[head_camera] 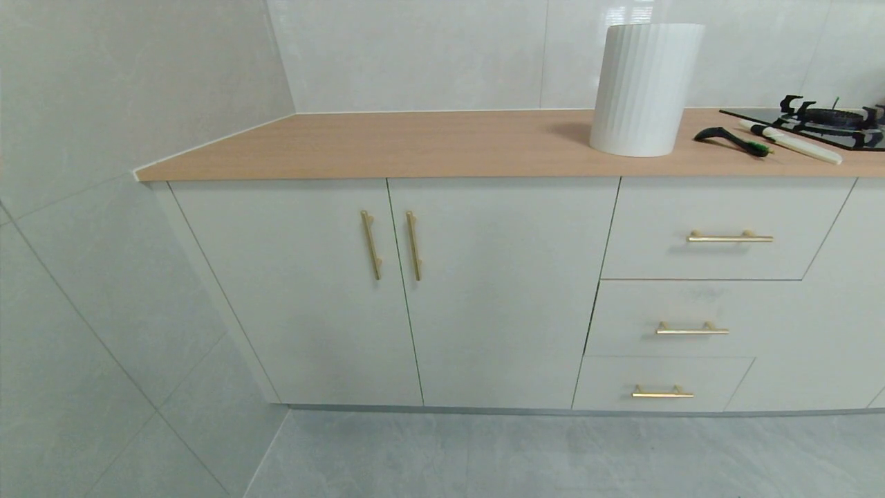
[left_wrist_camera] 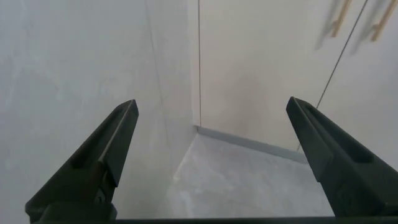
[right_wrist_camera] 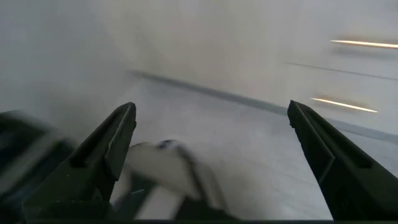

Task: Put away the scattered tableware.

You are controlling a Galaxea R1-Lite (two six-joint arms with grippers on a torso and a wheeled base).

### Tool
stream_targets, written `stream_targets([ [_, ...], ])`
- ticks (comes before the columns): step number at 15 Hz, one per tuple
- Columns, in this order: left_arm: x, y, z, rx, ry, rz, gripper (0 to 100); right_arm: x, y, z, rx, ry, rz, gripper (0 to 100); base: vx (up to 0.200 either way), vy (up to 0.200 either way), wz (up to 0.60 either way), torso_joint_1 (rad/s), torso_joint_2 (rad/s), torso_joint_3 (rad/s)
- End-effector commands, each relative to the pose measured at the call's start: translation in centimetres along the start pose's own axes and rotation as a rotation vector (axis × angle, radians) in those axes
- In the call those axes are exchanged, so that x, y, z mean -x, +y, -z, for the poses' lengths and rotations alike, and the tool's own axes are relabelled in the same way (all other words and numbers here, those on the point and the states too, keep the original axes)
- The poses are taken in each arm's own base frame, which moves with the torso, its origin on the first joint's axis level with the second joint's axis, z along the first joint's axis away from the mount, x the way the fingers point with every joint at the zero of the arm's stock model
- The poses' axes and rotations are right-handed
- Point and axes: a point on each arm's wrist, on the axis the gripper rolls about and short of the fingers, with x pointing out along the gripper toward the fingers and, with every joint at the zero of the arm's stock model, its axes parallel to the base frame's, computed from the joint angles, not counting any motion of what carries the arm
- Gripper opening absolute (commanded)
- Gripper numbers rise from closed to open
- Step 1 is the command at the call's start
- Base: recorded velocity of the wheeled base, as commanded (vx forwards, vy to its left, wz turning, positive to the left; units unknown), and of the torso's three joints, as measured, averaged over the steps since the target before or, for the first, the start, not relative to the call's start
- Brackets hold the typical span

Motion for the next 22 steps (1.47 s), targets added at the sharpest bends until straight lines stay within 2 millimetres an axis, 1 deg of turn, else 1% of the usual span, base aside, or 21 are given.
stream_targets([
  [1,0.2,-0.1,0.1,0.010,-0.022,0.049,100,-0.7,-0.9,1.4,0.086,0.000,0.230,100,0.000,0.000,0.00,0.000,0.00,0.000],
  [2,0.2,-0.3,0.1,0.014,-0.020,0.141,100,-1.5,-1.7,2.0,0.119,-0.032,0.391,100,0.000,0.000,0.00,0.000,0.00,0.000],
  [3,0.2,-0.3,0.1,0.017,-0.020,0.161,100,-1.7,-1.8,2.0,0.123,-0.061,0.432,100,0.000,0.000,0.00,0.000,0.00,0.000],
  [4,0.3,-0.5,0.3,0.015,0.002,0.234,100,-2.6,-2.6,2.3,0.140,-0.205,0.562,100,0.000,0.000,0.00,0.000,0.00,0.000],
  [5,0.3,-0.6,0.3,0.004,0.003,0.259,100,-2.7,-2.6,2.1,0.147,-0.255,0.571,100,0.000,0.000,0.00,0.000,0.00,0.000],
  [6,0.3,-0.6,0.4,-0.021,0.001,0.294,100,-2.8,-2.7,2.4,0.133,-0.226,0.574,100,0.000,0.000,0.00,0.000,0.00,0.000],
  [7,0.3,-0.7,0.4,-0.045,0.000,0.319,100,-2.8,-2.7,2.3,0.116,-0.237,0.569,100,0.000,0.000,0.00,0.000,0.00,0.000],
  [10,0.3,-0.7,0.4,-0.051,-0.001,0.323,100,-2.8,-2.7,2.4,0.120,-0.235,0.560,100,0.000,0.000,0.00,0.000,0.00,0.000],
  [11,0.3,-0.7,0.4,-0.051,-0.001,0.322,100,-2.8,-2.6,2.4,0.116,-0.232,0.537,100,0.000,0.000,0.00,0.000,0.00,0.000],
  [13,0.3,-0.7,0.4,-0.050,-0.001,0.322,100,-3.0,-2.3,2.5,0.135,-0.217,0.391,100,0.000,0.000,0.00,0.000,0.00,0.000],
  [14,0.3,-0.7,0.4,-0.050,-0.001,0.322,100,-3.1,-2.3,2.9,0.135,-0.179,0.375,100,0.000,0.000,0.00,0.000,0.00,0.000],
  [17,0.3,-0.7,0.4,-0.047,0.000,0.320,100,-3.1,-2.4,2.9,0.062,-0.188,0.387,100,0.000,0.000,0.00,0.000,0.00,0.000],
  [22,0.3,-0.7,0.4,-0.053,-0.001,0.327,100,-3.1,-2.4,2.9,0.061,-0.187,0.393,100,0.000,0.000,0.00,0.000,0.00,0.000],
])
